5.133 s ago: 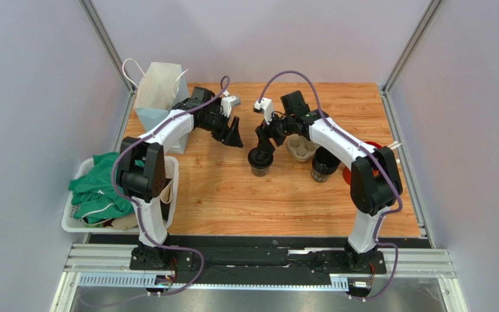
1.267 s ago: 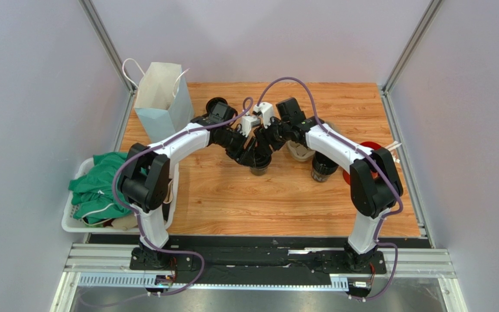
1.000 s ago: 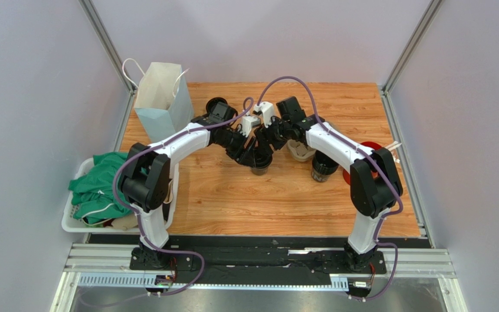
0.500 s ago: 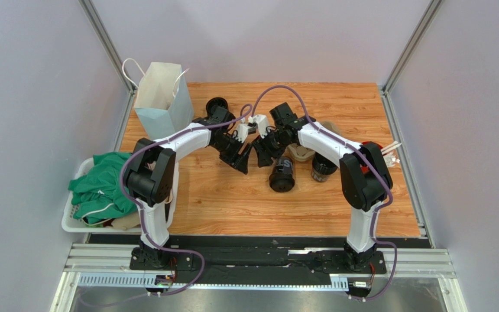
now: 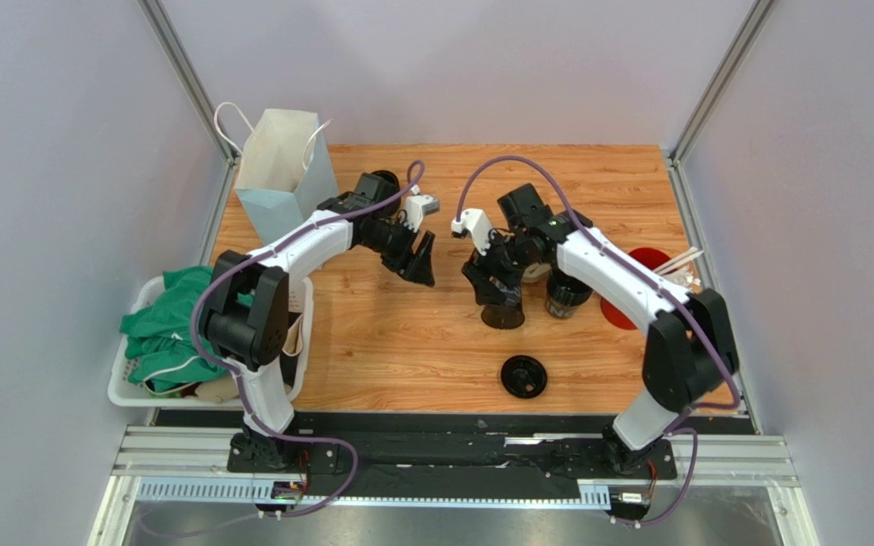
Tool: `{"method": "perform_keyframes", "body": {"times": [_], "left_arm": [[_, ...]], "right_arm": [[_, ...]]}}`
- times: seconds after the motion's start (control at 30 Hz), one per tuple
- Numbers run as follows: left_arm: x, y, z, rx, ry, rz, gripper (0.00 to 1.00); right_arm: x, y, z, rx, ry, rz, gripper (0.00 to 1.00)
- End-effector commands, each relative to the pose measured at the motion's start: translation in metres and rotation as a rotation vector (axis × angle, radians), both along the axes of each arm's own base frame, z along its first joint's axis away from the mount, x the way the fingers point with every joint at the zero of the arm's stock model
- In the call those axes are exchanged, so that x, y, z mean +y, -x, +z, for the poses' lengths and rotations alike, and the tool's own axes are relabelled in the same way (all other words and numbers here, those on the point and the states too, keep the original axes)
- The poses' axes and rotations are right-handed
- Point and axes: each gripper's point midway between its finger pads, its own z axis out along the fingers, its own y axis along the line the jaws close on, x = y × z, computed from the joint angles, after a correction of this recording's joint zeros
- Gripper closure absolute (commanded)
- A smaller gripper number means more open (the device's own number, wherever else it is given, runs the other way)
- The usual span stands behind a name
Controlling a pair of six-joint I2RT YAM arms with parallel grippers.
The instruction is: Pack the takeout coffee
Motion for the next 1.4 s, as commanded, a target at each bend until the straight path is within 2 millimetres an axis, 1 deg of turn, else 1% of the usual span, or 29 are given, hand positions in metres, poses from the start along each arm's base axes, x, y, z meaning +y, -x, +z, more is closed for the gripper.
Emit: {"method": "perform_keyframes", "body": {"times": [0.0,0.03,0.07,0.1,0.13,0.17,0.2,0.27,0.3,0.37,0.4,0.43,0.5,0.53,0.6,0.67,0.73,0.77,0.83,0.87,0.9,0.93,0.97,1.0,1.17,1.2,1.27,1.3,1.37], "left_arm": [[-0.008,-0.006,0.039,-0.091,0.094,-0.033,0.28],[-0.008,-0.008,0.042,-0.102,0.092,-0.031,0.28],[-0.007,-0.008,0.043,-0.111,0.087,-0.033,0.28],[-0.006,-0.01,0.043,-0.12,0.078,-0.028,0.28],[-0.003,-0.011,0.041,-0.127,0.065,-0.022,0.27],[-0.002,-0.01,0.04,-0.127,0.058,-0.023,0.27],[0.0,-0.009,0.039,-0.122,0.057,-0.018,0.27],[0.002,-0.006,0.036,-0.108,0.052,-0.018,0.27],[0.003,-0.004,0.036,-0.108,0.047,-0.017,0.27],[0.005,-0.002,0.036,-0.111,0.037,-0.022,0.27],[0.007,-0.003,0.038,-0.119,0.034,-0.019,0.27],[0.009,-0.003,0.038,-0.122,0.025,-0.014,0.27],[0.011,-0.005,0.042,-0.135,0.023,-0.014,0.27],[0.013,-0.005,0.043,-0.133,0.02,-0.013,0.27],[0.016,-0.006,0.045,-0.136,0.021,-0.007,0.27],[0.019,-0.007,0.047,-0.142,0.02,-0.005,0.27],[0.022,-0.008,0.048,-0.144,0.022,0.0,0.27],[0.022,-0.007,0.049,-0.147,0.024,-0.001,0.27],[0.025,-0.007,0.05,-0.15,0.024,0.002,0.27],[0.025,-0.008,0.051,-0.151,0.028,0.005,0.27],[0.027,-0.009,0.051,-0.156,0.03,0.011,0.27],[0.028,-0.012,0.052,-0.163,0.03,0.021,0.27],[0.03,-0.013,0.052,-0.166,0.026,0.028,0.27],[0.034,-0.016,0.05,-0.166,0.016,0.044,0.27],[0.047,-0.024,0.048,-0.162,-0.002,0.088,0.27],[0.05,-0.025,0.047,-0.163,-0.01,0.097,0.27],[0.057,-0.028,0.047,-0.167,-0.02,0.119,0.27],[0.059,-0.029,0.048,-0.169,-0.019,0.125,0.27],[0.065,-0.032,0.049,-0.165,-0.019,0.149,0.27]], "right_arm": [[-0.028,0.017,0.007,-0.127,0.07,0.049,0.26],[-0.032,0.007,0.01,-0.203,0.084,0.022,0.26],[-0.038,0.006,0.012,-0.252,0.09,0.003,0.26],[-0.047,0.013,-0.005,-0.255,0.125,0.0,0.26],[-0.051,0.007,-0.007,-0.312,0.142,-0.002,0.26],[-0.054,0.007,-0.007,-0.342,0.149,-0.003,0.26],[-0.058,0.015,-0.021,-0.337,0.174,0.016,0.26],[-0.06,0.011,-0.021,-0.4,0.189,0.02,0.26],[-0.058,0.013,-0.027,-0.418,0.196,0.031,0.26],[-0.062,0.008,-0.027,-0.473,0.233,0.024,0.28],[-0.06,0.006,-0.025,-0.5,0.231,0.023,0.29],[-0.062,-0.001,-0.023,-0.539,0.244,-0.005,0.33],[-0.055,-0.006,-0.019,-0.575,0.23,-0.018,0.39],[-0.056,-0.008,-0.019,-0.585,0.237,-0.028,0.45],[-0.051,-0.01,-0.017,-0.603,0.226,-0.034,0.47],[-0.047,-0.011,-0.009,-0.616,0.207,-0.049,0.46],[-0.041,-0.005,-0.007,-0.571,0.175,-0.052,0.42],[-0.037,-0.007,0.003,-0.571,0.155,-0.058,0.41],[-0.034,-0.005,0.01,-0.545,0.134,-0.078,0.38],[-0.031,-0.006,0.014,-0.54,0.124,-0.085,0.36],[-0.025,-0.01,0.026,-0.541,0.106,-0.095,0.36],[-0.022,-0.01,0.029,-0.525,0.101,-0.109,0.36],[-0.018,-0.012,0.024,-0.503,0.114,-0.113,0.36],[-0.01,-0.014,0.033,-0.508,0.107,-0.112,0.36],[0.008,-0.008,0.024,-0.47,0.146,-0.084,0.35],[0.014,-0.002,0.015,-0.454,0.168,-0.058,0.35],[0.014,-0.002,0.008,-0.455,0.206,-0.059,0.35],[0.015,0.001,0.0,-0.444,0.235,-0.048,0.35],[0.012,0.0,-0.008,-0.459,0.291,-0.056,0.36]]}}
